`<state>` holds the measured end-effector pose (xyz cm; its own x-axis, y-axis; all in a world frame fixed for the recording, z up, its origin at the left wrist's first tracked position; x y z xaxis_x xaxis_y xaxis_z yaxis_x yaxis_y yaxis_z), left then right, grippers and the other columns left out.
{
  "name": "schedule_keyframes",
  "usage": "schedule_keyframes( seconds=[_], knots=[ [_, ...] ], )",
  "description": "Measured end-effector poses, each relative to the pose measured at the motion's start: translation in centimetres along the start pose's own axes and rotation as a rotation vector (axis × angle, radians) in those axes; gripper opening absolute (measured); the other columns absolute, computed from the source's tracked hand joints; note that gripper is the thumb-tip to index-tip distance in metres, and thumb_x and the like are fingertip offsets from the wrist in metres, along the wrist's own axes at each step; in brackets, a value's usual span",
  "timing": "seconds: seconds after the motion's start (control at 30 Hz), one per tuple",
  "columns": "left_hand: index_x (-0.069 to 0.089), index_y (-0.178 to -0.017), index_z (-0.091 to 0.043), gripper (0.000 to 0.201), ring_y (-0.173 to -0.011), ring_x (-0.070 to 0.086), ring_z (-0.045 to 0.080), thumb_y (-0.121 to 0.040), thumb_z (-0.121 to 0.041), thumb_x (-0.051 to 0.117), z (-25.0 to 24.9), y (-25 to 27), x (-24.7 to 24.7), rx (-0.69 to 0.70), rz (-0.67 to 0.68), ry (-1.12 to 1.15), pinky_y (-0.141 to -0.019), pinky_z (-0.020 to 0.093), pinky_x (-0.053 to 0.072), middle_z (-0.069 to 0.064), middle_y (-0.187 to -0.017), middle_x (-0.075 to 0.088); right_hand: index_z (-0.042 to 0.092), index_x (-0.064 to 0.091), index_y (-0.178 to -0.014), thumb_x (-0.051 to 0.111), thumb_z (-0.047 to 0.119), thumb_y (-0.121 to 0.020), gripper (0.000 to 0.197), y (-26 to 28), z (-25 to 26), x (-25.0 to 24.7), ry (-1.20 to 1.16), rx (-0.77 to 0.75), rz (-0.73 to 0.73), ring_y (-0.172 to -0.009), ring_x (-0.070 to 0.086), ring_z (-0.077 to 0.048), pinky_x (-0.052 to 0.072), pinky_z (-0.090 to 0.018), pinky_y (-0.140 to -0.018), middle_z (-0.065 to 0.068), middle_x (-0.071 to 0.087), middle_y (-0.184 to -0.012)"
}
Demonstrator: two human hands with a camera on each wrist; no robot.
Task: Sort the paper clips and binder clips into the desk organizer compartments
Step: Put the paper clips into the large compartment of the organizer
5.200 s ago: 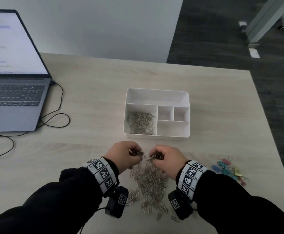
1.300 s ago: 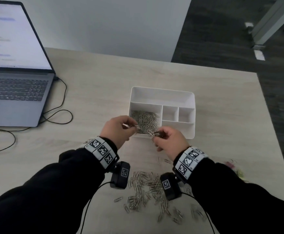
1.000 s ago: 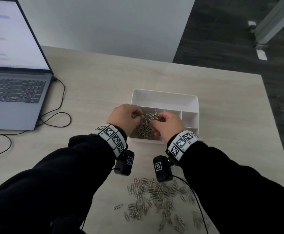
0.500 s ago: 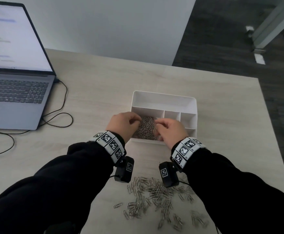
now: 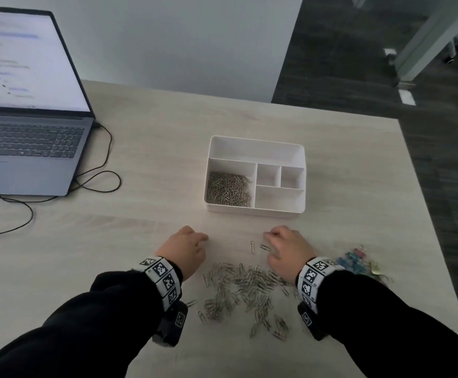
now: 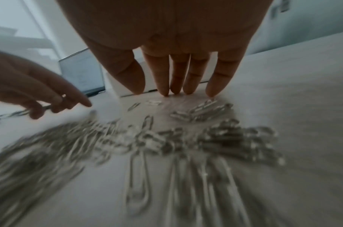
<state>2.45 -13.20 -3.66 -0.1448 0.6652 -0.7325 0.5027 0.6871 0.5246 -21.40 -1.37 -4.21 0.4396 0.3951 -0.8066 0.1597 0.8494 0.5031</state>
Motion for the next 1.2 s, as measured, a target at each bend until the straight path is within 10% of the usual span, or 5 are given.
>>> schedule_keyframes(
  seconds=[0.47,0.6,0.77,1.03,1.2],
  knots=[
    [0.043,-0.141,-0.023,0.061,-0.118,0.043,0.027,-0.082,-0.035,0.038,-2.2,5.7,7.0,0.199,0.044,-0.166,-0.105,0.039,0.04,0.001,-0.132,0.044,0.025,0.036,-0.145,0.047,0.034,-0.09,0.058,4.2,3.0,3.3,0.055,-0.179,-0.06,-0.132,0.033,-0.023,0.034,-0.047,-0.11,0.001,0.034,-0.146],
    [0.047,-0.136,-0.029,0.054,-0.121,0.043,0.023,-0.084,-0.041,0.055,0.0,6.8,5.4,0.029,-0.109,-0.108,-0.102,0.039,0.044,-0.001,-0.131,0.042,0.026,0.009,-0.153,0.046,0.045,-0.09,0.076,3.0,3.9,3.4,0.138,-0.153,0.074,-0.15,0.004,-0.022,0.012,-0.05,-0.118,0.005,-0.004,-0.164],
    [0.053,-0.098,-0.027,0.057,-0.09,0.058,0.02,-0.064,-0.068,0.071,2.6,7.3,3.4,-0.163,0.079,-0.23,-0.076,0.031,0.049,-0.004,-0.099,0.06,0.027,0.016,-0.153,0.043,0.042,-0.092,0.069,4.1,4.0,4.1,0.188,-0.262,0.082,-0.148,0.014,-0.021,0.016,-0.046,-0.118,0.004,0.012,-0.163],
    [0.059,-0.074,-0.03,0.012,-0.091,0.063,0.018,-0.076,-0.033,0.07,1.3,7.1,6.1,-0.118,0.053,-0.151,-0.079,0.027,0.052,-0.005,-0.092,0.069,0.032,0.034,-0.145,0.05,0.04,-0.089,0.059,6.4,-1.7,2.1,0.029,0.113,-0.122,-0.136,0.03,-0.023,0.037,-0.046,-0.109,0.004,0.031,-0.152],
    [0.074,-0.091,-0.023,0.013,-0.097,0.064,0.018,-0.082,-0.022,0.066,-0.1,6.1,6.9,0.029,0.018,-0.132,-0.085,0.026,0.05,-0.003,-0.097,0.073,0.022,0.029,-0.149,0.053,0.035,-0.09,0.065,7.5,-2.0,3.4,-0.017,0.115,-0.032,-0.129,0.033,-0.024,0.035,-0.04,-0.112,-0.002,0.033,-0.143]
  ],
)
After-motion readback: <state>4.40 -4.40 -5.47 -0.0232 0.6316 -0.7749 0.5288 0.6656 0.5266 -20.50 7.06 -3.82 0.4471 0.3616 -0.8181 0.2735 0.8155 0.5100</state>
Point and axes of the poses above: each hand's wrist, its own y-axis away from the middle knuckle, its own x-axis out of the palm, z = x × y, the point moved 1 cm from there along -y, towards the middle knuckle
